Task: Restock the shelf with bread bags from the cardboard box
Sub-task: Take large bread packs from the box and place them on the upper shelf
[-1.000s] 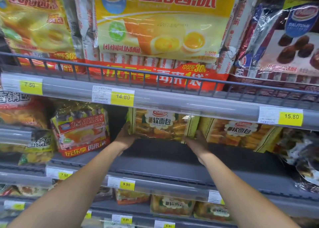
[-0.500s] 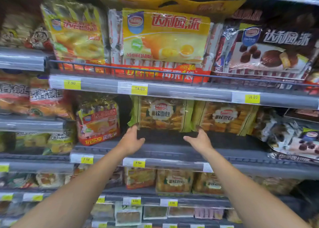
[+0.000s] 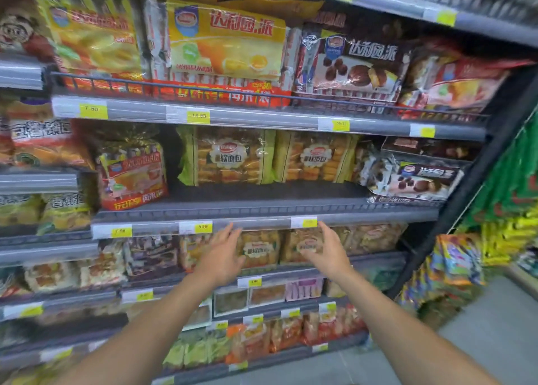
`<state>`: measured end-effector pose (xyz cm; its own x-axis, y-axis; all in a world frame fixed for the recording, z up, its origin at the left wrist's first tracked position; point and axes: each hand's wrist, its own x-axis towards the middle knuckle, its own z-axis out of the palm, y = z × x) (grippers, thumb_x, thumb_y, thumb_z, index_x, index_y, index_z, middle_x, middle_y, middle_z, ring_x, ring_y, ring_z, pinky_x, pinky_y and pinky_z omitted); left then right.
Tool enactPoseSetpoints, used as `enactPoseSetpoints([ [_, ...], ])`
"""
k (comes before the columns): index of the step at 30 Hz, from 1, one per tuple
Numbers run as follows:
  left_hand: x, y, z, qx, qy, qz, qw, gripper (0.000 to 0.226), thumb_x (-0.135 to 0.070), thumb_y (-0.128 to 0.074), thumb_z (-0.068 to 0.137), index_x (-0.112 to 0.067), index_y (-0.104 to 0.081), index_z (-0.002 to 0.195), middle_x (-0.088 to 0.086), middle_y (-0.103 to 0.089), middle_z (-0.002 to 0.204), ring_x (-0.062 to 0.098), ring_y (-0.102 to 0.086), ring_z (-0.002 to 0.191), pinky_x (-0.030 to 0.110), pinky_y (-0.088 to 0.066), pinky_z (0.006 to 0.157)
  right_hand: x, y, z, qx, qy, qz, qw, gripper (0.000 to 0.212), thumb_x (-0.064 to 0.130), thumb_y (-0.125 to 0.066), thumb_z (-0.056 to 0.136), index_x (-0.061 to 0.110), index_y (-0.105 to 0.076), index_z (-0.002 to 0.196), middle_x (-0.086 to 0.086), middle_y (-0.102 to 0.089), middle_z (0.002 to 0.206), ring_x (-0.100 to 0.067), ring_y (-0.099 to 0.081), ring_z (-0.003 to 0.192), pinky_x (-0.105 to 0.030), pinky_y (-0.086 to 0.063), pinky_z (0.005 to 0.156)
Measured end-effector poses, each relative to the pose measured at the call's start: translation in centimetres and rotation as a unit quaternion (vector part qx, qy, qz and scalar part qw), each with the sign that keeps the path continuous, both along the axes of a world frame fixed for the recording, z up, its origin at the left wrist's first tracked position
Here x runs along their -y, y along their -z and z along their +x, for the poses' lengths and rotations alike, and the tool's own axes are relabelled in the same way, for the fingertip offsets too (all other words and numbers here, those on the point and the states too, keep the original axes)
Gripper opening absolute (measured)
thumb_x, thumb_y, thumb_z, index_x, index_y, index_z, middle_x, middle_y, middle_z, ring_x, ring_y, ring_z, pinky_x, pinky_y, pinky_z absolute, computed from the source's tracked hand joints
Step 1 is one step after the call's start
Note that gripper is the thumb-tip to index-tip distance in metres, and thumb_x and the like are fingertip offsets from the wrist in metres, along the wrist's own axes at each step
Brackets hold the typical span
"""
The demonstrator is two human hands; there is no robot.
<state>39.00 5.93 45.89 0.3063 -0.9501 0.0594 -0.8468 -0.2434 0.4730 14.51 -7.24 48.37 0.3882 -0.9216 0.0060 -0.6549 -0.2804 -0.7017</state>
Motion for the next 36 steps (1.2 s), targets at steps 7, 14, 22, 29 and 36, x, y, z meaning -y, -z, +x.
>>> enactPoseSetpoints([
  [7,0.2,6.4,-8.9,-0.053,0.067,0.051,0.995,0.074,-0.036,-0.057,0.099,-0.023,-0.016,0.16,-0.001,-0.001,0.169,0.025,-0.005,0.155,0.04,-0.022,0.121,-1.8,6.0,-11.1,-0.056,0.061,0.022,0.996,0.087,0.032,-0.08,0.083,0.01,-0.033,0.153,-0.009,-0.036,0.153,-0.026,-0.037,0.142,-0.04,-0.037,0.113],
  [14,0.4,15.8,-19.4,-0.08,0.119,0.121,0.982,0.076,-0.03,-0.057,0.094,-0.023,-0.02,0.159,0.008,-0.011,0.169,0.025,-0.01,0.155,0.035,-0.019,0.124,-3.5,13.6,-23.3,-0.113,0.129,0.1,0.98,0.074,0.021,-0.082,0.079,0.002,-0.047,0.141,-0.019,-0.047,0.141,-0.031,-0.045,0.133,-0.029,-0.033,0.106],
  [22,-1.0,28.8,-29.6,-0.121,0.079,0.28,0.949,0.074,-0.039,-0.055,0.098,-0.022,-0.018,0.16,0.005,-0.007,0.169,0.028,-0.01,0.155,0.041,-0.022,0.122,-2.2,25.5,-35.3,-0.172,0.155,0.204,0.951,0.073,0.033,-0.081,0.081,0.012,-0.048,0.143,-0.01,-0.048,0.144,-0.02,-0.057,0.112,-0.018,-0.035,0.096],
  [29,-0.1,40.1,-36.5,-0.162,0.016,0.375,0.912,0.073,-0.035,-0.058,0.097,-0.016,-0.023,0.158,0.01,-0.023,0.165,0.026,-0.024,0.151,0.035,-0.024,0.121,1.9,37.1,-43.0,-0.237,0.086,0.278,0.927,0.064,0.019,-0.072,0.09,0.012,-0.045,0.147,-0.011,-0.053,0.14,-0.028,-0.046,0.134,-0.03,-0.033,0.106],
  [36,3.1,52.2,-41.0,-0.235,-0.082,0.441,0.862,0.067,-0.03,-0.061,0.097,-0.014,-0.031,0.155,0.012,-0.042,0.154,0.026,-0.052,0.132,0.027,-0.04,0.102,4.8,51.9,-46.9,-0.214,0.104,0.332,0.913,0.048,0.023,-0.071,0.09,0.012,-0.058,0.134,-0.006,-0.061,0.134,-0.026,-0.056,0.126,-0.029,-0.039,0.104],
])
